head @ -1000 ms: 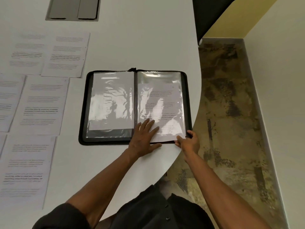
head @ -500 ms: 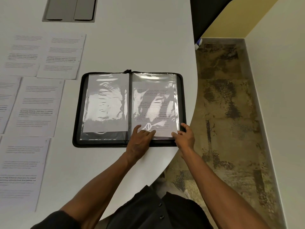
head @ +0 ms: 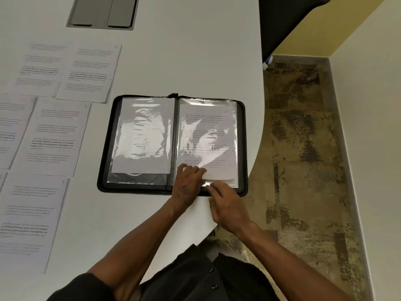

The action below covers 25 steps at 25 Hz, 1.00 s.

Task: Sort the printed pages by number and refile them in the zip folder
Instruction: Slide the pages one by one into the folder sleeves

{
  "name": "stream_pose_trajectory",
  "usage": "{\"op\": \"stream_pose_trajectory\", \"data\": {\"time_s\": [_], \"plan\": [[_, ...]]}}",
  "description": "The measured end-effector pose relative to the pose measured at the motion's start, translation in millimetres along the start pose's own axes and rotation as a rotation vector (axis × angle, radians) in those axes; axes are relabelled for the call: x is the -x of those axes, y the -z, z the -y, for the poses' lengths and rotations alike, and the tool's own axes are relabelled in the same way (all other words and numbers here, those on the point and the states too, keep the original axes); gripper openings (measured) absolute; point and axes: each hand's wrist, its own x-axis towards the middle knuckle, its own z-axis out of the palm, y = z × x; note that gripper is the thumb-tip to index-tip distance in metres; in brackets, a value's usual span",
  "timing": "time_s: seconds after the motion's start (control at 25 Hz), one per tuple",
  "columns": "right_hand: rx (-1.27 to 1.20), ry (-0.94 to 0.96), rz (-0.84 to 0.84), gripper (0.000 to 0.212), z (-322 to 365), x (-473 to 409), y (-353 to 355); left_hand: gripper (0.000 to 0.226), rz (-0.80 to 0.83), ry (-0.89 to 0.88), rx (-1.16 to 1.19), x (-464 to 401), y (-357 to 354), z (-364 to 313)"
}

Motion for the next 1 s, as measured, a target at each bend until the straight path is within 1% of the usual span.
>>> {"op": "stream_pose_trajectory", "data": {"time_s": [0.04, 0.08, 0.16, 0.28, 0.36, 0.48, 0.56, 0.64, 0.76, 0.84, 0.92, 0.96, 1.0], "plan": [[0.026, -0.005, 0.110, 0.049, 0.9, 1.9, -9.0, 0.025, 0.003, 0.027, 0.038, 1.4, 0.0, -0.4], [0.048, -0.050, 0.198, 0.054, -0.7, 1.2, -16.0, 0.023, 0.004, 0.055, 0.073, 2.2, 1.0, -1.6], [0.080, -0.168, 0.316, 0.058, -5.1, -6.5, -18.9, 0.021, 0.016, 0.102, 0.118, 1.2, 2.9, -3.7], [0.147, -0.193, 0.407, 0.067, -10.8, -13.7, -16.1, 0.016, 0.029, 0.089, 0.099, 4.3, 3.3, -6.0], [0.123, -0.186, 0.433, 0.074, -11.1, -20.6, -13.5, 0.015, 0.035, 0.055, 0.091, 7.5, 3.3, -7.5], [0.073, -0.205, 0.473, 0.085, -11.6, -25.5, -13.9, 0.027, 0.090, 0.040, 0.072, 12.3, 3.4, -9.5], [0.052, -0.203, 0.474, 0.085, -10.4, -23.6, -15.1, 0.021, 0.112, 0.049, 0.042, 13.4, 3.9, -8.8], [0.028, -0.203, 0.468, 0.078, -8.1, -20.1, -16.0, 0.017, 0.121, 0.052, 0.034, 15.7, 4.4, -9.2], [0.028, -0.229, 0.485, 0.063, -9.9, -29.5, -19.8, 0.026, 0.116, 0.063, 0.047, 14.6, 10.4, -13.1], [0.000, -0.213, 0.460, 0.058, -9.5, -33.4, -21.5, 0.023, 0.103, 0.091, 0.042, 13.8, 12.1, -13.0], [-0.102, -0.158, 0.364, 0.048, -5.0, -26.2, -14.1, 0.021, 0.103, 0.134, 0.047, 14.2, 12.2, -12.5], [-0.154, -0.137, 0.271, 0.039, -2.7, -19.0, -8.6, 0.020, 0.098, 0.153, 0.054, 15.1, 11.2, -11.8], [-0.196, -0.153, 0.136, 0.029, -1.4, -11.3, -3.4, 0.017, 0.083, 0.169, 0.062, 16.6, 10.8, -11.7]]}}
